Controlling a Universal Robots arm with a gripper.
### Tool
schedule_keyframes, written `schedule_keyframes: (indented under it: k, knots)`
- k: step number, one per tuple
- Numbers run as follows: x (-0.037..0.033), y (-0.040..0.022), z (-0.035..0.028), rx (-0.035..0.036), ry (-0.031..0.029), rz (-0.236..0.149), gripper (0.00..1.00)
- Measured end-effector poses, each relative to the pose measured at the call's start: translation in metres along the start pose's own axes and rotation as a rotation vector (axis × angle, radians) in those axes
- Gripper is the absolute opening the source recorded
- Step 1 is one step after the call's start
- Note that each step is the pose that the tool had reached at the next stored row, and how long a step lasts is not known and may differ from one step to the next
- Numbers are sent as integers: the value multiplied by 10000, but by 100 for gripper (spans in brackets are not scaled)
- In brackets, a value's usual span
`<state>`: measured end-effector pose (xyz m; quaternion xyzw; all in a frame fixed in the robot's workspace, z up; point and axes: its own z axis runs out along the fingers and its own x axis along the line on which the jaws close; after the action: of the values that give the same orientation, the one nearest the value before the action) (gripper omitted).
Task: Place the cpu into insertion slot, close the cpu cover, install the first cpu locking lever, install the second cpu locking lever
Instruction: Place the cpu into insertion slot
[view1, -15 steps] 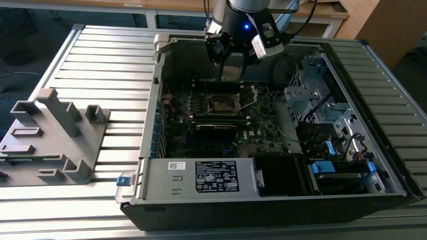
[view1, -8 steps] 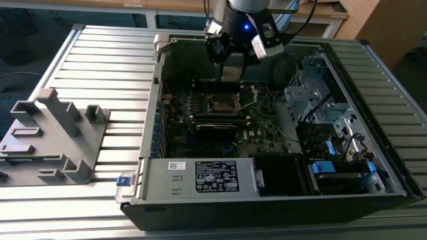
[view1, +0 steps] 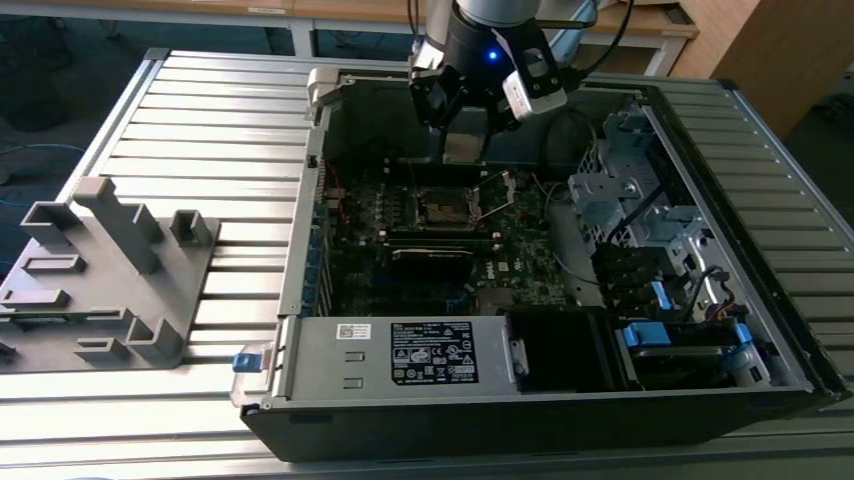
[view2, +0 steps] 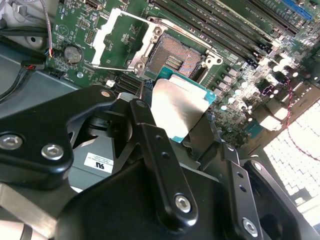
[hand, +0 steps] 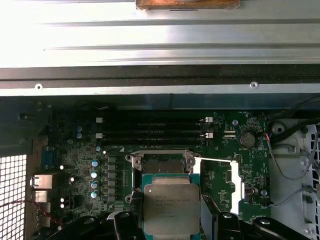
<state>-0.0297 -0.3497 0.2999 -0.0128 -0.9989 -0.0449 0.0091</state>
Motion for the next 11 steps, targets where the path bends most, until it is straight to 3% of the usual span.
schedule_keyframes:
  k: [7,11]
  knots:
    - [0,0,7,-4,-2,-1,54]
    - [-1,-4,47,0,0,0,54]
